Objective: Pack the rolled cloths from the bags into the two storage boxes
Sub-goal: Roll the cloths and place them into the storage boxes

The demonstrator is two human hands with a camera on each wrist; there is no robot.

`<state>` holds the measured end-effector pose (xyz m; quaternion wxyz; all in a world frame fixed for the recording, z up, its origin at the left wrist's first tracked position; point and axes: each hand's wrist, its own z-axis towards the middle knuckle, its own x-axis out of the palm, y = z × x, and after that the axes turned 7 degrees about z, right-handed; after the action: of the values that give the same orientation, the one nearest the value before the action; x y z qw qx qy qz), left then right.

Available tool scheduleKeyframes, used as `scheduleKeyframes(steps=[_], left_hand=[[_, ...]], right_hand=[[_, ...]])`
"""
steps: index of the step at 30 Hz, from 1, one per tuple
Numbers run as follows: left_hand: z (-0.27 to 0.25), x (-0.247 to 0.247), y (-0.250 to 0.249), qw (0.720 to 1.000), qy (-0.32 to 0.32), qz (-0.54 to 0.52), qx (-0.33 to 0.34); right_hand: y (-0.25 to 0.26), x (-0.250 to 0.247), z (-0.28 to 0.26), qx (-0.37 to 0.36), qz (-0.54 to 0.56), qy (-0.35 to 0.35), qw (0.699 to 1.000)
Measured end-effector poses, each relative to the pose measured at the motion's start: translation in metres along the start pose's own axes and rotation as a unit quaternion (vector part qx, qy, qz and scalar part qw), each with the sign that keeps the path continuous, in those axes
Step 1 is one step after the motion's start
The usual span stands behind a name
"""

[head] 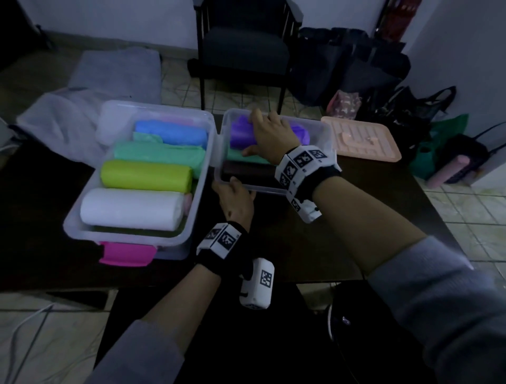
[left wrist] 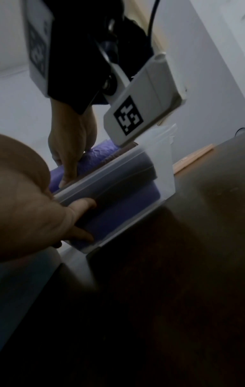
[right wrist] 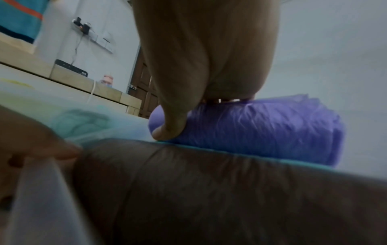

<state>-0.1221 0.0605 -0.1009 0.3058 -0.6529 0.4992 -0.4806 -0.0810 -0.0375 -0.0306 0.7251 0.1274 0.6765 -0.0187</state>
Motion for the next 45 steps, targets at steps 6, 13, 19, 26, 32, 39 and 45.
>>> scheduleKeyframes(steps=[6,13,19,26,32,39,45], left_hand=[[-0.003,-0.004,0.0,1.0,0.027,-0.008,0.01],[0.0,-0.01,0.008,0.998,0.037,0.042,0.039],[0.003,-0.013,0.01,0.997,0.042,0.036,0.045],[0.006,-0.012,0.014,0.998,0.05,-0.002,0.03],[0.01,-0.006,0.006,0.998,0.019,0.037,0.036],[0.018,-0.006,0.014,0.99,0.012,0.142,0.022],[0.026,-0.002,0.015,0.989,0.008,0.14,0.052]], right_hand=[[0.0,0.011,-0.001,0.001,0.017,-0.045,0.999],[0.001,0.017,-0.008,0.013,-0.007,-0.087,0.996],[0.005,0.01,-0.012,-0.003,-0.008,-0.112,0.994],[0.011,0.018,-0.023,-0.03,-0.044,-0.084,0.995],[0.001,0.011,-0.015,-0.023,0.029,-0.003,0.999],[-0.016,0.012,-0.028,-0.017,0.143,-0.04,0.989],[-0.026,0.026,-0.062,0.044,0.053,-0.021,0.997]])
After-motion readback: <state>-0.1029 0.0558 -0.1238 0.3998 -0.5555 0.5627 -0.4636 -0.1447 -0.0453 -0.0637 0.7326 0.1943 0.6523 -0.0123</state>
